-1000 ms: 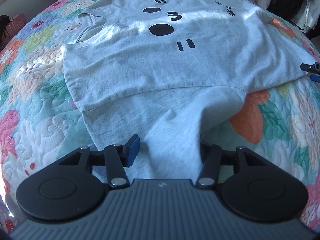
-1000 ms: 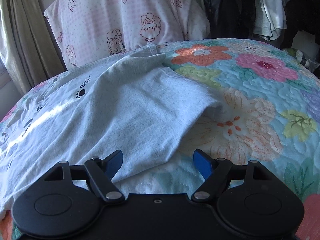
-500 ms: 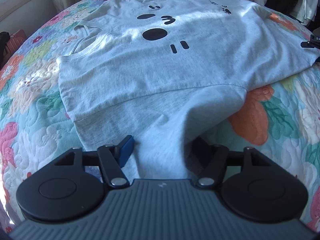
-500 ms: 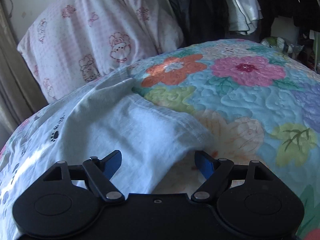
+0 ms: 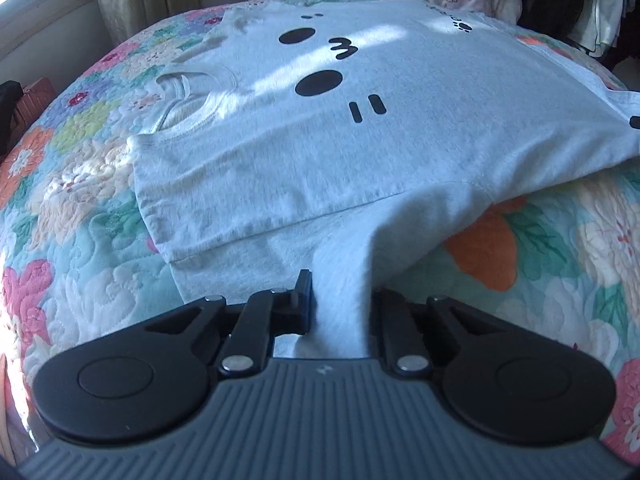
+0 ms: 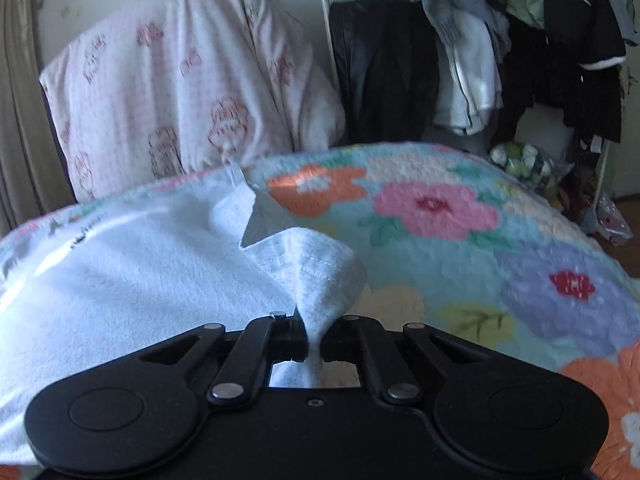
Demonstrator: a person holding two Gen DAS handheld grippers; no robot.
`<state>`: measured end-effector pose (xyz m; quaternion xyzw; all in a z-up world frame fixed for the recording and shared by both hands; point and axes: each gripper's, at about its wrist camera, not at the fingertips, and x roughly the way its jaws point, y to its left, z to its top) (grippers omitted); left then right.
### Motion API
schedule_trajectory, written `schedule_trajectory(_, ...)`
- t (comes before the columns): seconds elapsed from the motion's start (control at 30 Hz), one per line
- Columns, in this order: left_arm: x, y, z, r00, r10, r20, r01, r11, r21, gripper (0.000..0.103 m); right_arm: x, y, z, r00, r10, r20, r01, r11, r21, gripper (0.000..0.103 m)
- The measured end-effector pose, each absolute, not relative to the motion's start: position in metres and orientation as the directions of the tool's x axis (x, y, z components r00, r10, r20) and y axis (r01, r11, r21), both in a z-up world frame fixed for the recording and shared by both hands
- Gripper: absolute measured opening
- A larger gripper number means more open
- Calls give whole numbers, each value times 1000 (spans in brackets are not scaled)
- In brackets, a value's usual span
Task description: Fold clothes
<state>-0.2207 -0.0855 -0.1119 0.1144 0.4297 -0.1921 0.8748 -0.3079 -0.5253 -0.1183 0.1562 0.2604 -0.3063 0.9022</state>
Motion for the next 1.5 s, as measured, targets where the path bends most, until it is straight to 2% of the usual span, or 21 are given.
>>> schedule_trajectory(0.07, -221, -84, -112, 558, -244, -793, 443, 896, 36, 14, -306, -529, -140, 640, -488, -593, 665, 739, 109, 4)
schedule_trajectory(0.2, -220, -75, -102, 567, -281, -774, 448, 894, 3, 14, -308, -525, -147, 618, -511, -597, 678, 732, 75, 8)
schedule_trajectory(0.23, -219, -73, -99, 567, -292, -770, 449, 894, -9, 14, -307, -525, -145, 598, -527, -605, 686, 726, 46, 21)
schedule_trajectory(0.3, -213, -72, -90, 569, -312, -761, 455, 890, -25, 14, -309, -526, -137, 534, -583, -612, 731, 683, -13, 38)
schedule_trajectory(0.37, -203, -73, -78, 569, -336, -751, 466, 884, -43, 15, -319, -515, -117, 495, -652, -574, 772, 633, -53, 42)
schedule_trajectory(0.43, -187, -74, -69, 550, -357, -755, 489, 871, -55, 16, -329, -494, -95, 530, -673, -517, 765, 642, -52, 46)
schedule_trajectory(0.53, -157, -74, -63, 499, -391, -773, 509, 855, -104, 17, -332, -451, -67, 693, -555, -460, 619, 785, -16, 57)
schedule_trajectory(0.63, -127, -63, -70, 433, -456, -777, 482, 846, -228, 18, -311, -399, -63, 831, -282, -480, 320, 947, -4, 58)
schedule_trajectory(0.73, -107, -46, -87, 357, -530, -769, 427, 825, -370, 19, -282, -344, -80, 843, 36, -536, -2, 998, 64, 58)
schedule_trajectory(0.87, -102, -27, -102, 331, -562, -758, 367, 817, -445, 23, -253, -284, -102, 780, 338, -526, -251, 940, 233, 58)
schedule_trajectory(0.97, -106, -7, -102, 345, -606, -717, 323, 794, -515, 25, -225, -258, -120, 683, 460, -568, -288, 883, 369, 56)
schedule_trajectory(1.03, -112, 7, -99, 370, -626, -686, 299, 780, -550, 26, -219, -237, -124, 674, 452, -584, -307, 891, 334, 56)
schedule_trajectory(1.07, -115, 13, -97, 381, -630, -676, 297, 776, -556, 30, -216, -231, -125, 661, 458, -594, -320, 889, 329, 56)
schedule_trajectory(1.17, -124, 21, -91, 424, -583, -693, 293, 812, -504, 32, -213, -217, -118, 656, 470, -591, -348, 883, 316, 56)
schedule_trajectory(1.23, -125, 24, -87, 477, -507, -718, 265, 862, -433, 33, -205, -214, -109, 675, 460, -577, -366, 888, 280, 56)
schedule_trajectory(1.27, -126, 22, -83, 510, -459, -728, 261, 889, -377, 39, -200, -211, -103, 688, 449, -570, -372, 893, 254, 56)
schedule_trajectory(1.33, -130, 18, -76, 575, -374, -728, 267, 927, -265, 46, -190, -207, -93, 714, 425, -556, -381, 903, 200, 56)
schedule_trajectory(1.4, -129, 21, -75, 574, -393, -718, 281, 918, -279, 46, -176, -206, -88, 733, 368, -572, -364, 923, 127, 56)
schedule_trajectory(1.5, -127, 23, -79, 563, -405, -721, 292, 913, -284, 48, -156, -213, -89, 722, 324, -612, -337, 936, 98, 52)
